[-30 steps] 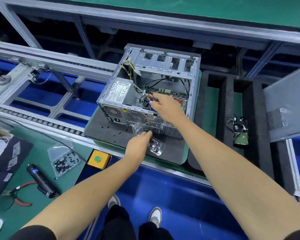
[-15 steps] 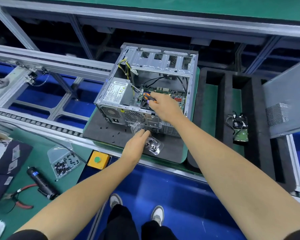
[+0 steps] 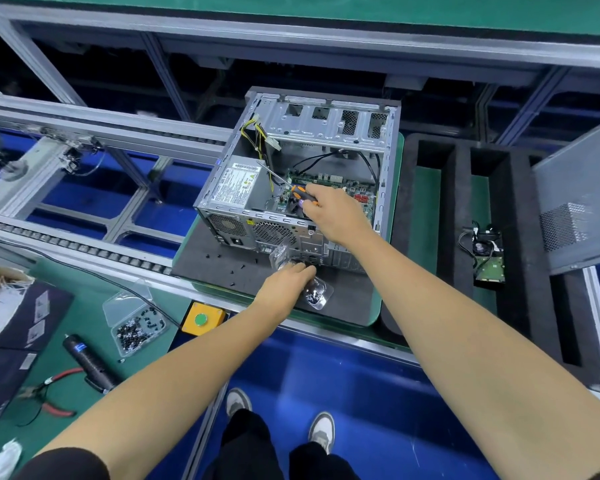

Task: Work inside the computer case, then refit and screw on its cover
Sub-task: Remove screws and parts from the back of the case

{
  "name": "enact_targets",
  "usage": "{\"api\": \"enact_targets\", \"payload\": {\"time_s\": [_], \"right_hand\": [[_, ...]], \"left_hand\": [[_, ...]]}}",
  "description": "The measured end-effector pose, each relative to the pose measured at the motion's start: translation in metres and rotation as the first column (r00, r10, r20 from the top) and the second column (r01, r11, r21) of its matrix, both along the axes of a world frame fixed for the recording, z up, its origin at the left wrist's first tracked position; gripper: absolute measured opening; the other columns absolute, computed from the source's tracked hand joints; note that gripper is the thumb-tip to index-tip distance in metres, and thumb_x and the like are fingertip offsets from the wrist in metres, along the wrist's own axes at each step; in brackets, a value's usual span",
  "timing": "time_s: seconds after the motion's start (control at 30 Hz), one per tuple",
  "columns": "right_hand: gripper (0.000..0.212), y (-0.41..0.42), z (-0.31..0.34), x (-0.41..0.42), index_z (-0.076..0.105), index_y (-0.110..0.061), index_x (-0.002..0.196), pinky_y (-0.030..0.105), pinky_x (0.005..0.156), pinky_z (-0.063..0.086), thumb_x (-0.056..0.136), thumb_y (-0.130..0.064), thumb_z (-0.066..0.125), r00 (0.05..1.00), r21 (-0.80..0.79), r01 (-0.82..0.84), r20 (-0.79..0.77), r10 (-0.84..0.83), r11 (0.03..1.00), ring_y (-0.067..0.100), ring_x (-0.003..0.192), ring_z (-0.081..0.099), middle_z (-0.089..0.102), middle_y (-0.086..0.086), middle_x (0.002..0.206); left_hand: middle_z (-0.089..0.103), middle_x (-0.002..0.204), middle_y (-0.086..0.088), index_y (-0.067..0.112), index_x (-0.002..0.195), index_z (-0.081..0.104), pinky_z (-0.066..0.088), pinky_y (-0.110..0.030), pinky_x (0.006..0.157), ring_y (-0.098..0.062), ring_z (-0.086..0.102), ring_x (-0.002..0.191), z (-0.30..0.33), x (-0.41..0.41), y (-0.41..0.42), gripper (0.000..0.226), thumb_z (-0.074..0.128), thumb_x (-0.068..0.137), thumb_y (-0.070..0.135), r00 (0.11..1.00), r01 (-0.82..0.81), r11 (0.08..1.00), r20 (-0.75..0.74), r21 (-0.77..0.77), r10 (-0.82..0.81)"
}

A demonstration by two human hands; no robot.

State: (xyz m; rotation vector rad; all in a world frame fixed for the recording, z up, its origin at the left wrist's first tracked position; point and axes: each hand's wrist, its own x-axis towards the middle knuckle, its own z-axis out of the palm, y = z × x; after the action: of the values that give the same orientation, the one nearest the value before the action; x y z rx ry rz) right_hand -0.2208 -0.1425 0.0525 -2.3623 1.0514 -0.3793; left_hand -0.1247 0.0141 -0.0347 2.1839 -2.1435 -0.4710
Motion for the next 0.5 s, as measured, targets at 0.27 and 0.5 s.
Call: {"api": "enact_targets", "payload": {"time_s": [0.27,0.5], "right_hand": [[0.028,0.000,-0.001,0.001,0.034,-0.030,0.070,0.033,0.053,0.025,0.095,-0.031,0.045,1.000,0.003,0.007,-0.006,-0.007,1.000,0.018,0.056,0.047,0.051,-0.004,0.061],[0.028,0.001,-0.002,0.001,0.036,-0.030,0.069,0.032,0.051,0.023,0.096,-0.034,0.045,1.000,0.010,0.027,0.002,-0.027,1.000,0.015,0.052,0.045,0.050,-0.005,0.058]], "left_hand": [[0.050,0.116,-0.005,0.019,0.123,0.037,0.052,-0.045,0.066,-0.029,0.045,0.103,0.005,0.003,0.000,0.079,0.056,0.061,-0.026,0.995,0.083,0.995,0.050,0.048,-0.086],[0.051,0.121,-0.006,0.015,0.130,0.041,0.044,-0.037,0.063,-0.030,0.045,0.103,0.012,0.010,0.010,0.089,0.061,0.054,-0.025,0.931,0.335,0.942,0.164,-0.027,-0.326]]}}
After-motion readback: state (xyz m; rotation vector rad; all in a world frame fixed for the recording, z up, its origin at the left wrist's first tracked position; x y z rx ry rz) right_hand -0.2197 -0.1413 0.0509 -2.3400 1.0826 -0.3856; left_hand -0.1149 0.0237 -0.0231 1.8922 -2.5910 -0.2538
